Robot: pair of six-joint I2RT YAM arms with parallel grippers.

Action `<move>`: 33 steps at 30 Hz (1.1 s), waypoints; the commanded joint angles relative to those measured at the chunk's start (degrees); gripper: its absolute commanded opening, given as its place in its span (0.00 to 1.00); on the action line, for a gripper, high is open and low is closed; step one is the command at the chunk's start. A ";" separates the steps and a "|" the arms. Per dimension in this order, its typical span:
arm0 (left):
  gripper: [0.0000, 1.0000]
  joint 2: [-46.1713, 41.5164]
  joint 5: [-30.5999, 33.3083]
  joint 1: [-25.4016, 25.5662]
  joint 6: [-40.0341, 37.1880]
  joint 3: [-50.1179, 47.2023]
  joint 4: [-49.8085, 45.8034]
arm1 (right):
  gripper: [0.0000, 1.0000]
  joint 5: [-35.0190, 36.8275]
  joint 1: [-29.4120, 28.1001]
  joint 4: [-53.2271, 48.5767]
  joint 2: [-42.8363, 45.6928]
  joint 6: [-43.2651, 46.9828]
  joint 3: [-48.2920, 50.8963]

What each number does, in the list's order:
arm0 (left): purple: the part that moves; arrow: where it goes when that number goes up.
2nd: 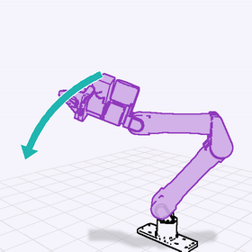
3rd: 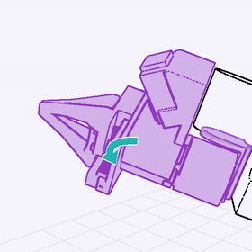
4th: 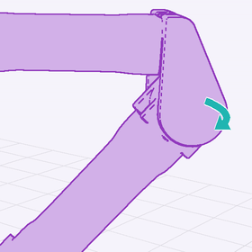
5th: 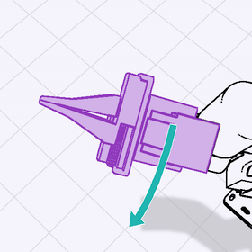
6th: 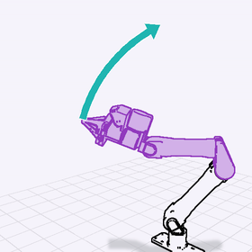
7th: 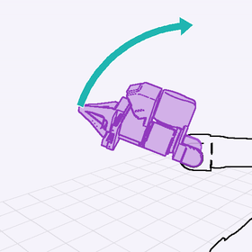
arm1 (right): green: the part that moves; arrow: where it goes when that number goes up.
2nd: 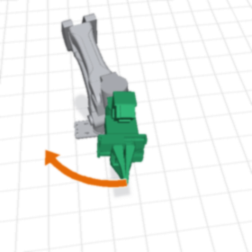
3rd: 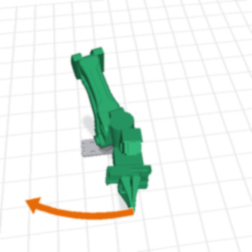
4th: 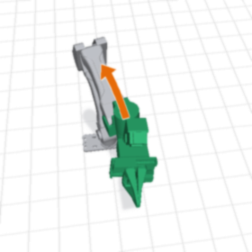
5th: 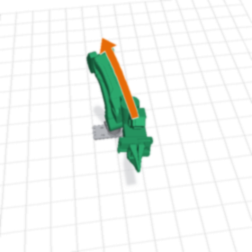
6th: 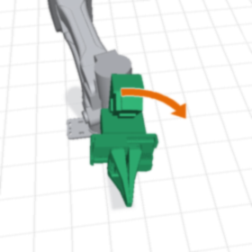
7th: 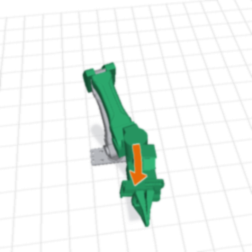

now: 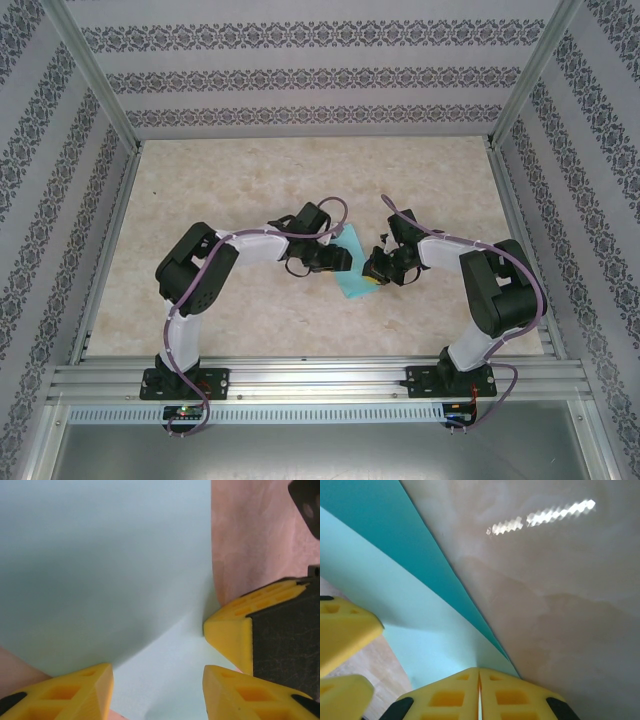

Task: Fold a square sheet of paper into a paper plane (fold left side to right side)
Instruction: First fold the square sheet of paper in half at the center of the table.

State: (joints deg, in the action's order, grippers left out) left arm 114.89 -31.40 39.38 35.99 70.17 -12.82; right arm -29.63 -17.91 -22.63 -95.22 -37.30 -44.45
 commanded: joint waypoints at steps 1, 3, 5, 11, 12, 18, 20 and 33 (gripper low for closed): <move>0.51 1.03 0.24 -1.47 1.37 1.58 2.81 | 0.09 5.52 -0.47 -2.59 -1.47 1.43 1.91; 0.51 1.51 1.06 -1.79 1.45 1.96 2.74 | 0.09 5.79 -0.53 -2.87 -1.45 1.57 1.99; 0.51 2.06 2.45 -1.98 1.13 2.49 2.80 | 0.09 6.12 -0.61 -3.25 -1.47 1.84 1.91; 0.51 4.60 9.06 -2.37 -1.79 5.94 -1.71 | 0.09 7.17 -0.92 -3.95 -1.20 1.97 1.99; 0.51 4.94 9.75 -2.50 -2.20 6.42 -2.64 | 0.09 7.29 -0.91 -4.07 -1.20 2.03 1.99; 0.51 4.90 11.96 -4.13 -3.71 6.82 -4.21 | 0.09 7.75 -0.90 -4.59 -0.93 2.23 2.08; 0.52 5.07 11.72 -4.85 -4.08 6.97 -4.15 | 0.09 7.76 -0.94 -4.61 -0.89 2.27 2.13; 0.52 2.58 8.81 -7.22 -3.98 7.67 -1.68 | 0.09 7.92 -1.42 -4.60 -0.14 1.78 1.95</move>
State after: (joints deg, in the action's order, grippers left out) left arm 119.98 -24.73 33.21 33.43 78.76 -14.94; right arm -27.55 -18.76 -22.83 -94.65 -36.03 -44.45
